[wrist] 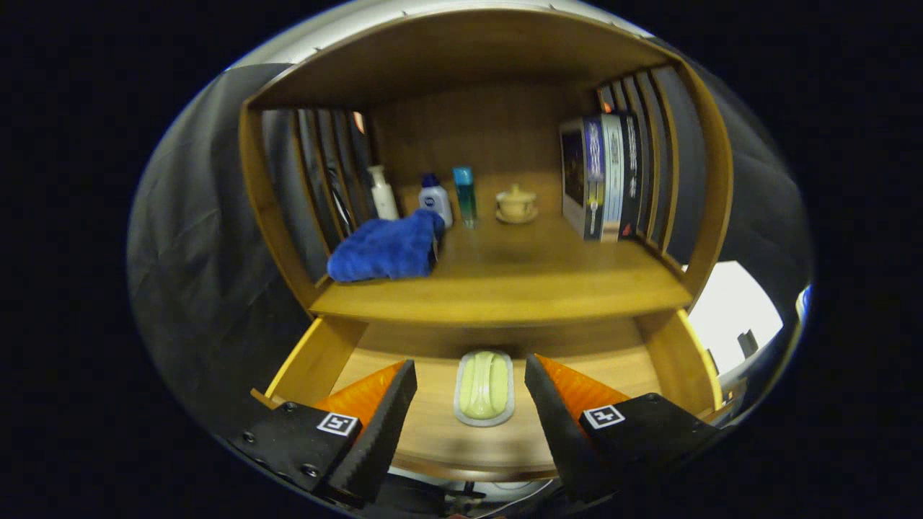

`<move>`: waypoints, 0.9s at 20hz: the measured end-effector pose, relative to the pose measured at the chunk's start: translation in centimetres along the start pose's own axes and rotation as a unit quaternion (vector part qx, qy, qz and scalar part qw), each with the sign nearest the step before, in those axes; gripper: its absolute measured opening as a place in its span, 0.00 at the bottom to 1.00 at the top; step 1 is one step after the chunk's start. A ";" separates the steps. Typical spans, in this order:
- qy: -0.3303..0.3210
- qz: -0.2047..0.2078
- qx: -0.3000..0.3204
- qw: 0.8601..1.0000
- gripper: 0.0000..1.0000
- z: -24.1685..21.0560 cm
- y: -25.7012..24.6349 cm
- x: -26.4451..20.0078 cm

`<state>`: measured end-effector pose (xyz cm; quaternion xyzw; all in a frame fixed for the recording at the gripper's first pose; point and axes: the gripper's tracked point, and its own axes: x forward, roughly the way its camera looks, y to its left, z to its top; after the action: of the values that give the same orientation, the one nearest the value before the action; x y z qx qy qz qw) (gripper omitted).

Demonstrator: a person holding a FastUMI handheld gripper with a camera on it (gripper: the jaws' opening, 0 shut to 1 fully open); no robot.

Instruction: Pull open the drawer, take out the items inside it, and place them on the countertop above the cabinet.

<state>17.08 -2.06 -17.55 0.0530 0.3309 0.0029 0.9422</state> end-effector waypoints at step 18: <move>0.181 -0.055 0.029 0.981 0.29 -7.1 -2.2 9.7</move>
<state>20.13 -3.14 -29.30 0.0608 0.4987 -0.0490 0.8633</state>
